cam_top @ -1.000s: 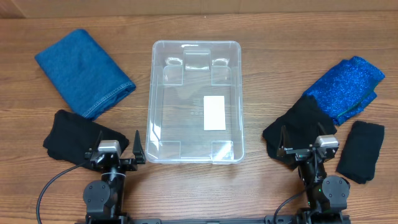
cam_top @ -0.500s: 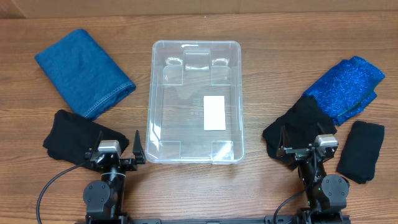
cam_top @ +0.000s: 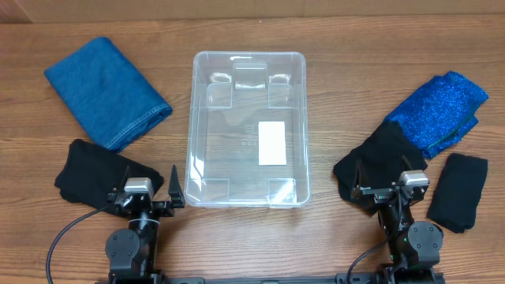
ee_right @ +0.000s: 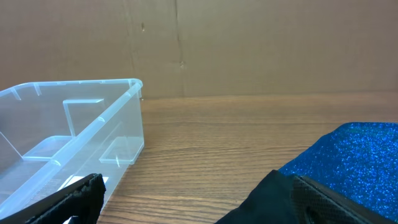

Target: Pack container

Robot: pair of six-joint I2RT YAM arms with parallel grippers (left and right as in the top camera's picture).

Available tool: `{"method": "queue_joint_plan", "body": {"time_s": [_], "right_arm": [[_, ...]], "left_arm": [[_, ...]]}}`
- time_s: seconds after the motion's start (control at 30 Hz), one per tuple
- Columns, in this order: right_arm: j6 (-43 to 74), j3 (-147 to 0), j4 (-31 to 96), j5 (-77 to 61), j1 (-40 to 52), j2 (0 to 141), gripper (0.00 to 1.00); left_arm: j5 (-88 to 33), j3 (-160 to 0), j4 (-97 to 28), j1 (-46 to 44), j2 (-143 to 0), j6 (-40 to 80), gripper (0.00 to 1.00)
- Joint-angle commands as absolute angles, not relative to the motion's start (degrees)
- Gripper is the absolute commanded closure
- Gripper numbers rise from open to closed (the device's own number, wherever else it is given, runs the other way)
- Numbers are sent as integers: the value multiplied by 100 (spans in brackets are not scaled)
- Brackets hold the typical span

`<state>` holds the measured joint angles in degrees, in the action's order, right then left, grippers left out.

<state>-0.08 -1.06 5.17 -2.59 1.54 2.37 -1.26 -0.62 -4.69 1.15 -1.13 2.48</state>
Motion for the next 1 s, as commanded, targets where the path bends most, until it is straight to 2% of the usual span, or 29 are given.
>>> {"method": "queue_joint_plan", "body": {"time_s": [0.0,0.2,0.3,0.47,0.63,0.8,0.87,0.97], "right_arm": [[-45,-60,484,-244,163,244,0],[25,-60,484,-272,165,244,0],[714,-60,484,-259,163,255,0],[1052,-390,832,-187,163,410,0],[1055,-1710,1500,167,163,1308,0],[1055,-3642,2958,163,163,3033,0],[1052,-4683,4045,161,163,3911,0],[1052,-5544,4941,143,163,4657,0]], "left_arm": [[-86,-49,-480,104,-73,126,0],[-89,-49,-482,104,-73,126,0],[-97,-49,-467,104,-73,174,0],[-84,-543,-943,113,-75,1135,0],[176,-1999,-1728,113,-655,1092,0],[193,-3658,-2764,113,-2259,1092,0],[191,-4569,-3791,113,-3190,1096,0],[93,-5625,-5092,113,-4082,1096,0]]}}
